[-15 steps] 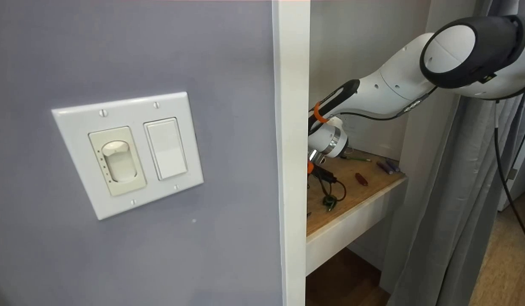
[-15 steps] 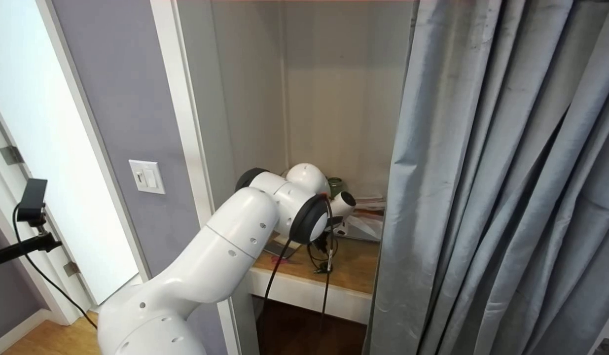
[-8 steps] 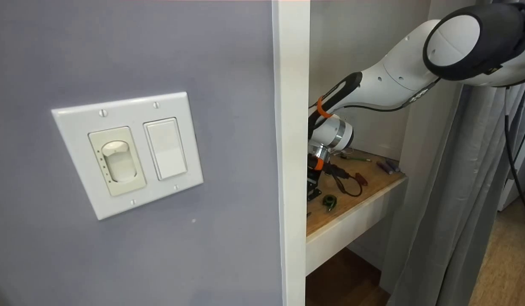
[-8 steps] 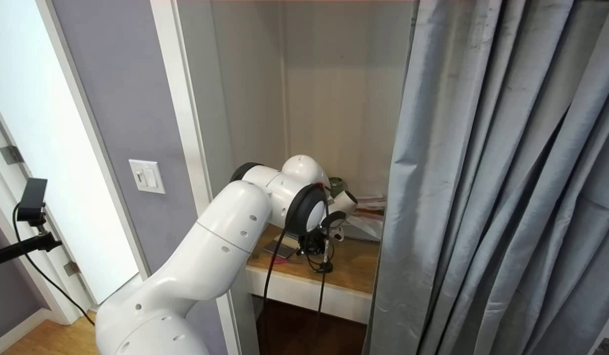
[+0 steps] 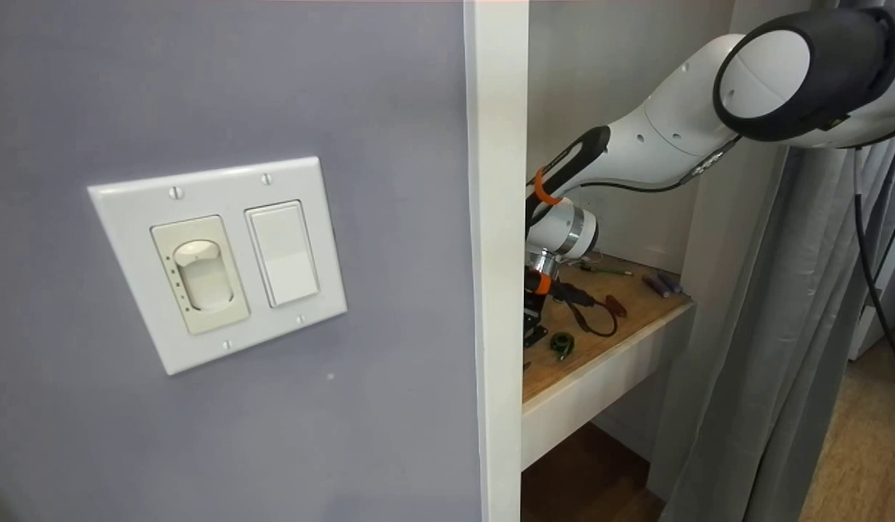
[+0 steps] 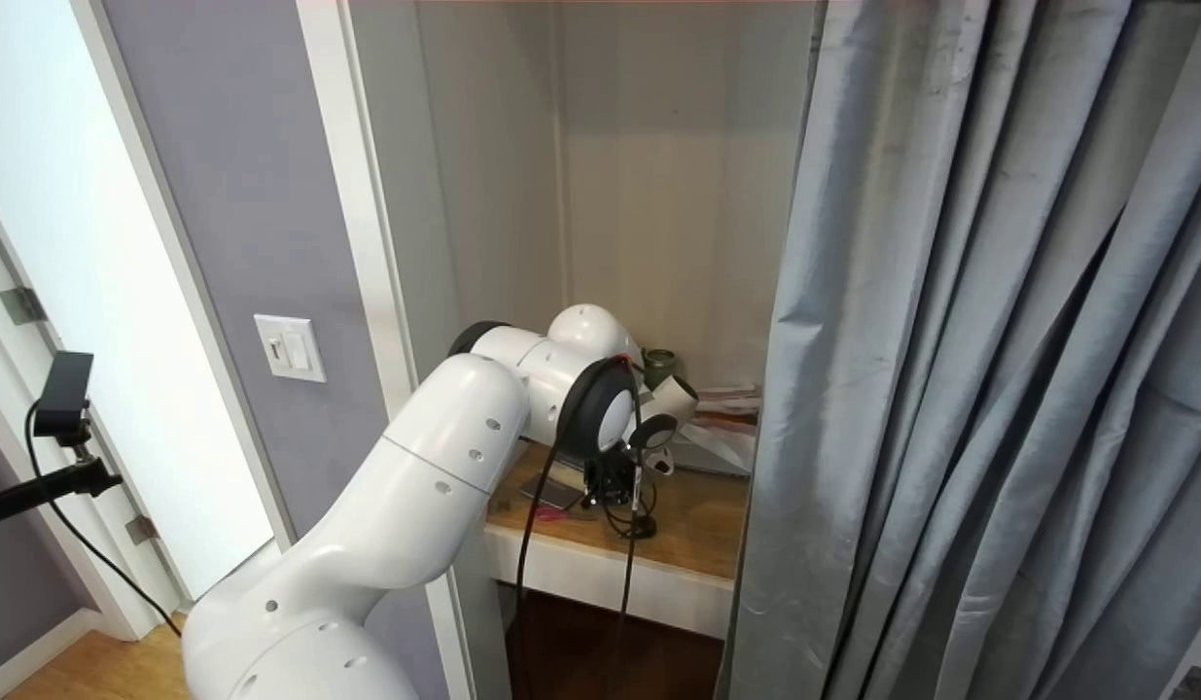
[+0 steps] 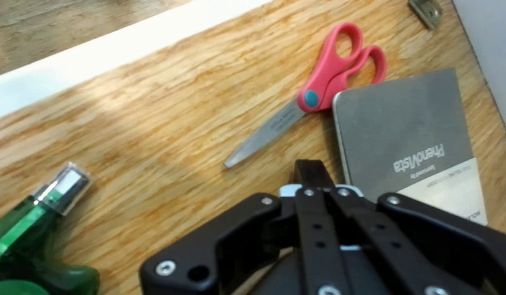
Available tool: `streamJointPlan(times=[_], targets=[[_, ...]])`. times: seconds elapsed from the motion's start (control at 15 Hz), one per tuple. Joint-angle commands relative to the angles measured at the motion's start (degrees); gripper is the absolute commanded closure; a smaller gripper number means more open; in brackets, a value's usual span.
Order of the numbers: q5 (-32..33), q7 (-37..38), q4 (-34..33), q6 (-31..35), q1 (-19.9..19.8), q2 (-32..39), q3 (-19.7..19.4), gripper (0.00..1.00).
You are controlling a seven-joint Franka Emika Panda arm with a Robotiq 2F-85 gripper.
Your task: Move the book to the left
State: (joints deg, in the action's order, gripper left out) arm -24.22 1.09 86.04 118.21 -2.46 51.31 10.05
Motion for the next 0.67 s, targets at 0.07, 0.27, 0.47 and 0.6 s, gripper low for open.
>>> streamJointPlan(times=[0.07, 0.27, 0.47, 0.6], targets=[[-1.07, -2.73, -1.81, 3.86, 0.77, 1.72, 0.68, 1.00], [-1.65, -4.32, -2.73, 6.96, 0.89, 2.90, 1.69, 1.00], [-1.81, -5.89, -3.87, 9.37, 0.98, 4.13, 2.77, 1.00], [-1.83, -8.29, -4.63, 11.92, 0.86, 4.91, 3.87, 1.00]])
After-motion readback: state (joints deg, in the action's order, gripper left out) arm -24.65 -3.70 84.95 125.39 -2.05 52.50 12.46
